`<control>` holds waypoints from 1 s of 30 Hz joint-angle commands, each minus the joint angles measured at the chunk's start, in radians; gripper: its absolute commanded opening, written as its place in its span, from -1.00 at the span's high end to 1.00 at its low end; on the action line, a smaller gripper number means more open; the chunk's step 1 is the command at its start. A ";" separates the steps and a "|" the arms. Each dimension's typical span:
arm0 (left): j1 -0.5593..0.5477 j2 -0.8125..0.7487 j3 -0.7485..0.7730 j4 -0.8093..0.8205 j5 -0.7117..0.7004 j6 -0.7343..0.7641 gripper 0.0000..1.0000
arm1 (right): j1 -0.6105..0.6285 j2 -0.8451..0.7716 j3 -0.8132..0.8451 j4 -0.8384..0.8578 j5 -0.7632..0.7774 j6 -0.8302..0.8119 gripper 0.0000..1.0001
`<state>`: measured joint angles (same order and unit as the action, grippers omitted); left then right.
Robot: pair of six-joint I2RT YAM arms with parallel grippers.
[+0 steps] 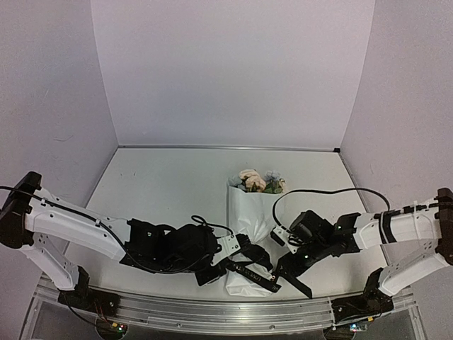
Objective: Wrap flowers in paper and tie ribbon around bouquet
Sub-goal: Cross the half-tied ribbon over the folded bouquet.
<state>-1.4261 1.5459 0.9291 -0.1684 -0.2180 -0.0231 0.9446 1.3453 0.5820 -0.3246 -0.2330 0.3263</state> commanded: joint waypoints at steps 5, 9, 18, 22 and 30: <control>0.000 0.003 0.062 -0.009 -0.042 -0.004 1.00 | 0.070 0.009 -0.029 0.169 0.144 -0.246 -0.18; 0.000 0.005 0.063 -0.008 -0.046 -0.007 1.00 | 0.073 0.050 -0.020 0.185 0.151 -0.266 -0.19; 0.000 0.011 0.076 -0.013 -0.058 -0.006 1.00 | 0.076 0.136 -0.015 0.303 0.170 -0.252 -0.05; 0.001 0.013 0.082 -0.014 -0.058 -0.003 1.00 | 0.076 0.140 -0.021 0.347 0.171 -0.237 0.15; 0.001 0.015 0.096 -0.014 -0.061 0.002 1.00 | 0.077 0.084 -0.040 0.346 0.158 -0.194 0.90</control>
<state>-1.4261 1.5613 0.9751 -0.1919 -0.2597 -0.0257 1.0161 1.4785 0.5626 -0.0051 -0.0861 0.1032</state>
